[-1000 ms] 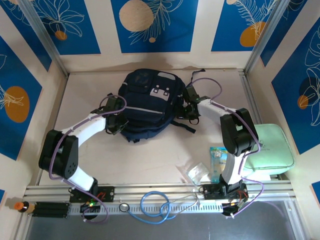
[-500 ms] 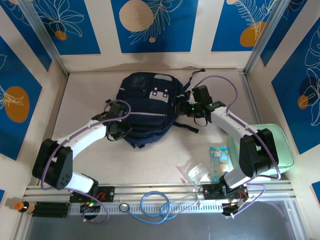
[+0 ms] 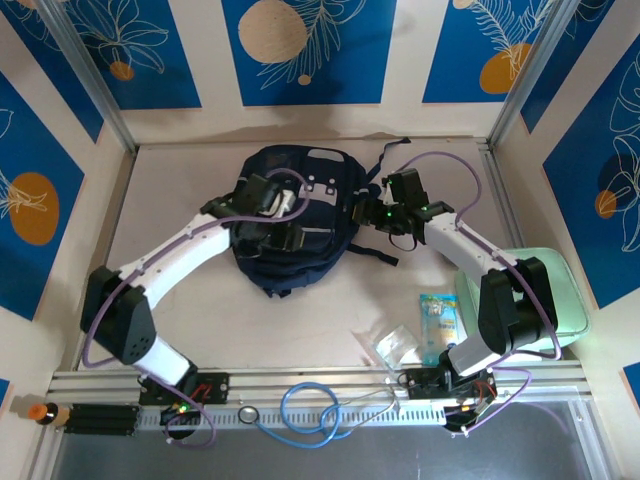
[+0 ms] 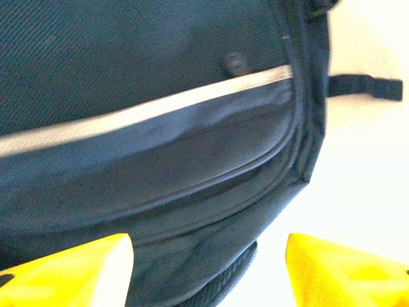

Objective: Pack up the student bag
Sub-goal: Rotate the student bag at the top-center of the table, then unzip the student bag at the top-center of the table.

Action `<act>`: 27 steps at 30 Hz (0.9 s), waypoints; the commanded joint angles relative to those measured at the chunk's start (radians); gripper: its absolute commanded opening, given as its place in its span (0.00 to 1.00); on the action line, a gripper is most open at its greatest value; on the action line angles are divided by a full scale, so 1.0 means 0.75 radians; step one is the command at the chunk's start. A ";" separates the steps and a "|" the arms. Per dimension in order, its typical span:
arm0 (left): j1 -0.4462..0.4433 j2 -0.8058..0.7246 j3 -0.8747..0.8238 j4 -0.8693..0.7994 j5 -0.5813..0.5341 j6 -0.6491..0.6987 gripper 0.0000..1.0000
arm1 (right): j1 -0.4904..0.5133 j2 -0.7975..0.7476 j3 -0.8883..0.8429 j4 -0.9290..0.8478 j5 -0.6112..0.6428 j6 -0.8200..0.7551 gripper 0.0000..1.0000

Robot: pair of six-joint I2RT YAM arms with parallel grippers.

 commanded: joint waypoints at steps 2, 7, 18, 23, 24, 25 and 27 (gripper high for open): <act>-0.042 0.148 0.089 -0.079 -0.010 0.427 0.64 | -0.011 -0.073 -0.058 0.009 0.008 0.048 0.65; -0.071 0.235 0.128 -0.022 -0.045 0.698 0.64 | -0.060 -0.123 -0.090 -0.020 0.027 0.064 0.77; -0.089 0.412 0.238 -0.097 -0.166 0.924 0.63 | -0.136 -0.166 -0.174 0.055 -0.096 0.115 0.80; -0.091 0.453 0.286 -0.158 -0.123 0.972 0.65 | -0.136 -0.157 -0.161 0.040 -0.089 0.117 0.80; -0.090 0.467 0.306 -0.184 -0.105 0.982 0.65 | -0.136 -0.156 -0.161 0.039 -0.087 0.119 0.79; -0.093 0.477 0.317 -0.201 -0.095 0.994 0.65 | -0.136 -0.156 -0.163 0.037 -0.085 0.121 0.79; -0.092 0.485 0.318 -0.181 -0.132 0.997 0.65 | -0.136 -0.154 -0.164 0.035 -0.083 0.125 0.79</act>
